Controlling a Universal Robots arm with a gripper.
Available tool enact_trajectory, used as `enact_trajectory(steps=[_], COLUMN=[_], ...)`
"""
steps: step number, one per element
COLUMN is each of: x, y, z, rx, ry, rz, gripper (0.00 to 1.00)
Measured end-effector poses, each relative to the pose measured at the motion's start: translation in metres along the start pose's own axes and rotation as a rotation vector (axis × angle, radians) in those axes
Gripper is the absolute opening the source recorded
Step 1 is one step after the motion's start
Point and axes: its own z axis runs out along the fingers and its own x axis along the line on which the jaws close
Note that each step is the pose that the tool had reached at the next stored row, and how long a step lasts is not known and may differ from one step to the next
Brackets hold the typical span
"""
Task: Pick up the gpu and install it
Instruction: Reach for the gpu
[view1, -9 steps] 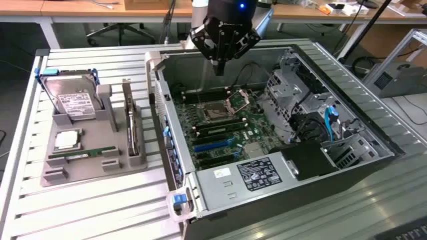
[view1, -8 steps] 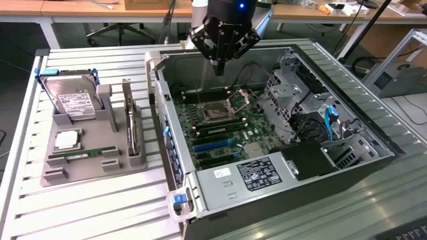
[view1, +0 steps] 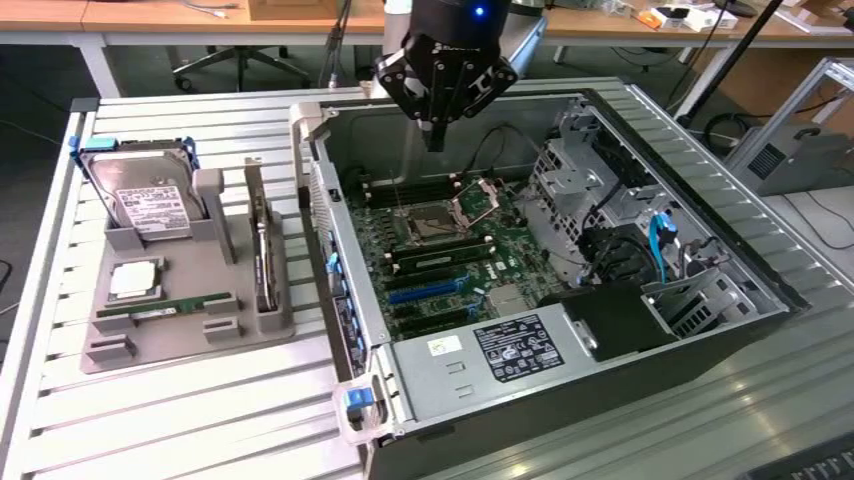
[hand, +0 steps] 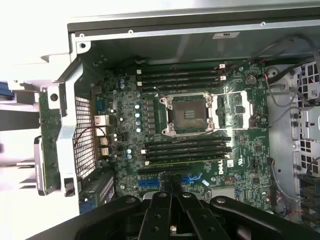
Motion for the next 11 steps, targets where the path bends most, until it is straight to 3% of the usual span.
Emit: enact_trajectory(steps=[11], x=[0.0030], y=[-0.0002], z=[-0.0001], rx=[0.0000], ry=[0.0000], rz=[0.000], gripper=[0.11])
